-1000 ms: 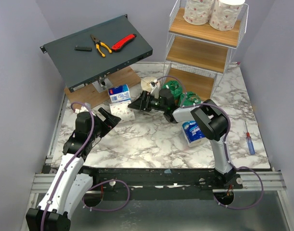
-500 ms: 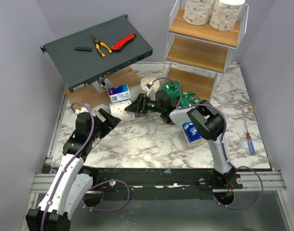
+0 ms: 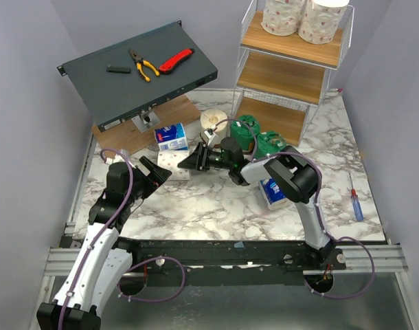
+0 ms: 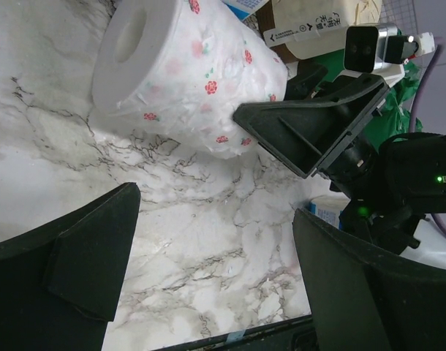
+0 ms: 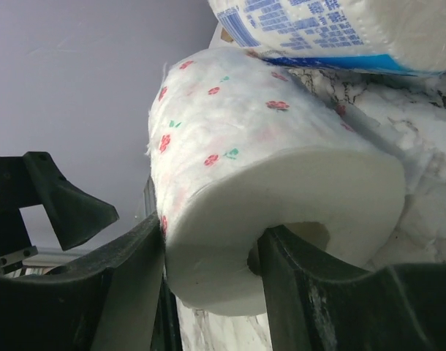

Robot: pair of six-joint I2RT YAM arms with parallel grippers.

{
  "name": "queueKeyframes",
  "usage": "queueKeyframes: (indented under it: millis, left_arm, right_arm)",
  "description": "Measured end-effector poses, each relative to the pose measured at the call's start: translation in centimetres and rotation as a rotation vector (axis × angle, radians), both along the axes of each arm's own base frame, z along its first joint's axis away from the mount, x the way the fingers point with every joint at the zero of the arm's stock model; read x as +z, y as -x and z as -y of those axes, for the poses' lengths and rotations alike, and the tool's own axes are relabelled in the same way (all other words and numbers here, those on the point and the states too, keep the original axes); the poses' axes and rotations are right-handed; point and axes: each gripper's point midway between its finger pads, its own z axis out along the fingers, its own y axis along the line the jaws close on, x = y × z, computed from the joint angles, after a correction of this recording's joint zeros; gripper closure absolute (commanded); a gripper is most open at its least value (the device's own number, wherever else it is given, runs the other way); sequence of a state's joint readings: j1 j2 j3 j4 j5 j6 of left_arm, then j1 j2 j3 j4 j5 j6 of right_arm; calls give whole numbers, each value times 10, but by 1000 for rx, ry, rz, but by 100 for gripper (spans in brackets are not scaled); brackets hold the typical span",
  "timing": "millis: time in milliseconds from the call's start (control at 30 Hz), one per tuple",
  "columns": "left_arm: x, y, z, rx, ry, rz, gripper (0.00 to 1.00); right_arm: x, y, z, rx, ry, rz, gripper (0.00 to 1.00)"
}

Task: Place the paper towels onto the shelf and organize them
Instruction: Adjust the paper towel at the center of the board.

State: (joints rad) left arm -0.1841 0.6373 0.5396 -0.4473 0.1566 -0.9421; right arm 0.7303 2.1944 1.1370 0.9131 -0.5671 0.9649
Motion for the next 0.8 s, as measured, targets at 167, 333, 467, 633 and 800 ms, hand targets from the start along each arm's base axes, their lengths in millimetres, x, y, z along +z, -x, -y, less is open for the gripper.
queueKeyframes:
  millis: [167,333,467,633,800]
  left_arm:
    - [-2,2,0,0,0,-1,11]
    - [-2,3,-1,0,1,5,11]
    - [1,4,-1,0,3,16,11]
    - [3,4,-1,0,5,27,11]
    - [6,1,0,-2,10,41,11]
  right_arm:
    - [6,6,4,0,-8,-1,60]
    - [8,13,10,-1,-6,-7,68]
    - [17,24,21,1,2,-4,70]
    - [53,44,41,4,27,54,73]
    - [104,55,60,-31,131,214,73]
